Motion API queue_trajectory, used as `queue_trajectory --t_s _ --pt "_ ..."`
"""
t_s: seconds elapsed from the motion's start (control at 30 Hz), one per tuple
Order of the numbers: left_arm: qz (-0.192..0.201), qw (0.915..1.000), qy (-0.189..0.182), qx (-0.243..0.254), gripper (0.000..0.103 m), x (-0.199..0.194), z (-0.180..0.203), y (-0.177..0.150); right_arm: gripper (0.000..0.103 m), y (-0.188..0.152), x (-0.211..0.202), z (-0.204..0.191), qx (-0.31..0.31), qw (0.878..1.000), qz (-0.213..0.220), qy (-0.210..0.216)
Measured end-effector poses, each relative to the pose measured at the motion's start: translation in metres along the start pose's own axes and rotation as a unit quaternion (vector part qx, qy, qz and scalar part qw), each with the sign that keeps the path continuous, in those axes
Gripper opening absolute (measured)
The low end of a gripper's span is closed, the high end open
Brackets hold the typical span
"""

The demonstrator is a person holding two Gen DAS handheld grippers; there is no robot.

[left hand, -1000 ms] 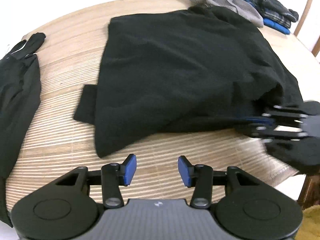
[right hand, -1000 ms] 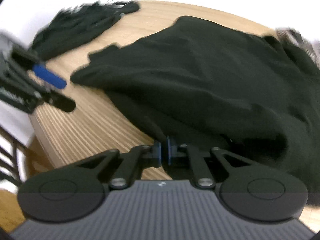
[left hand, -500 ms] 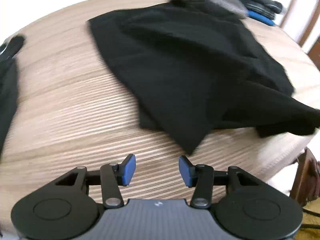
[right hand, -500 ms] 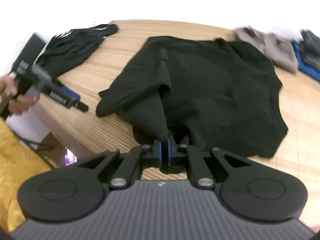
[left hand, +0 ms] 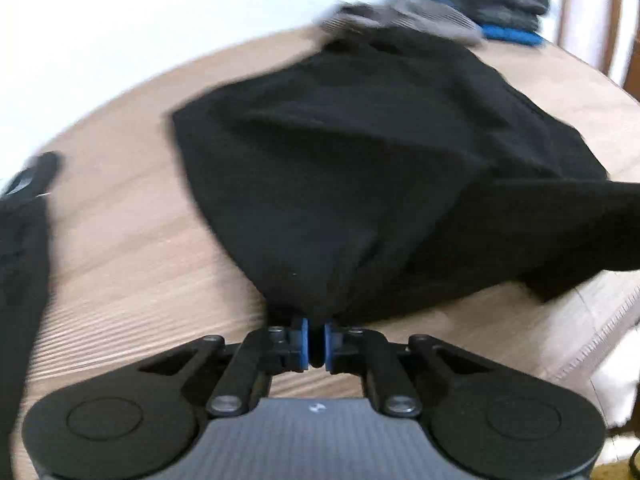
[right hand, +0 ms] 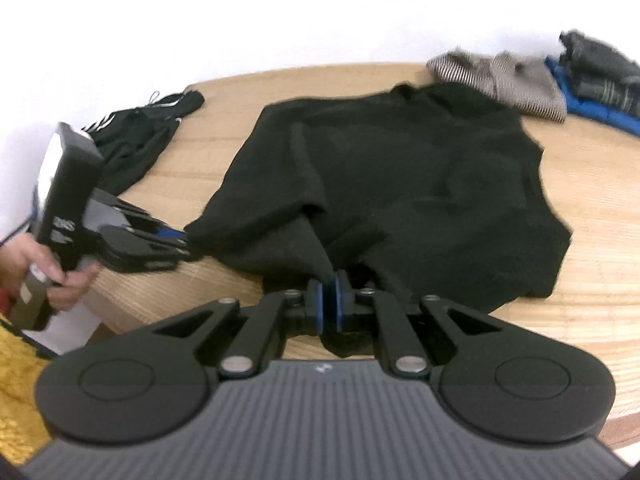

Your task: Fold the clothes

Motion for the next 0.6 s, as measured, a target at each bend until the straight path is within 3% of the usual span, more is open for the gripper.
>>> queue_trajectory --t_s 0.1,0.23,0.33,0.4,0.43,0.5,0.57,0.6 --pt "-0.003 0.9985 0.034 -0.043 0.008 -0.025 -0.044 -0.006 0.009 0.013 -0.029 0.016 0.001 1.0 0.024 -0.013" --pt "-0.02 0.9968 0.051 -0.057 0.01 -0.036 -0.071 -0.017 0.009 0.038 -0.088 0.04 0.022 0.998 0.062 -0.011" --pt "-0.049 0.9961 0.048 -0.054 0.013 -0.032 -0.078 -0.031 0.01 0.044 -0.113 0.05 0.024 0.998 0.052 -0.002" --pt "-0.077 0.9952 0.04 -0.047 0.015 -0.024 -0.075 -0.043 0.011 0.039 -0.11 0.06 0.028 0.999 0.037 -0.025" --pt "-0.083 0.9946 0.041 -0.047 0.015 -0.022 -0.074 -0.047 0.014 0.034 -0.105 0.065 0.032 0.998 0.029 -0.042" --pt "-0.085 0.9941 0.035 -0.059 0.016 -0.022 -0.073 -0.05 0.045 0.025 -0.089 0.085 0.053 0.994 0.029 -0.088" --pt "-0.069 0.994 0.02 -0.083 0.022 -0.026 -0.073 -0.042 0.058 0.017 -0.068 0.117 0.099 0.984 0.049 -0.143" --pt "-0.057 0.9941 0.012 -0.091 0.03 -0.029 -0.072 -0.034 0.057 0.013 -0.058 0.136 0.133 0.976 0.055 -0.165"
Point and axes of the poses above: each gripper's, at about its wrist camera, not at the fingertips, and x roughly the way its jaws point, z to its right, y to its top, the point moved 9 cm from there along x, roughly the way its jaws point, and after that the axes turned 11 degrees about x, right-handed, at the moved point
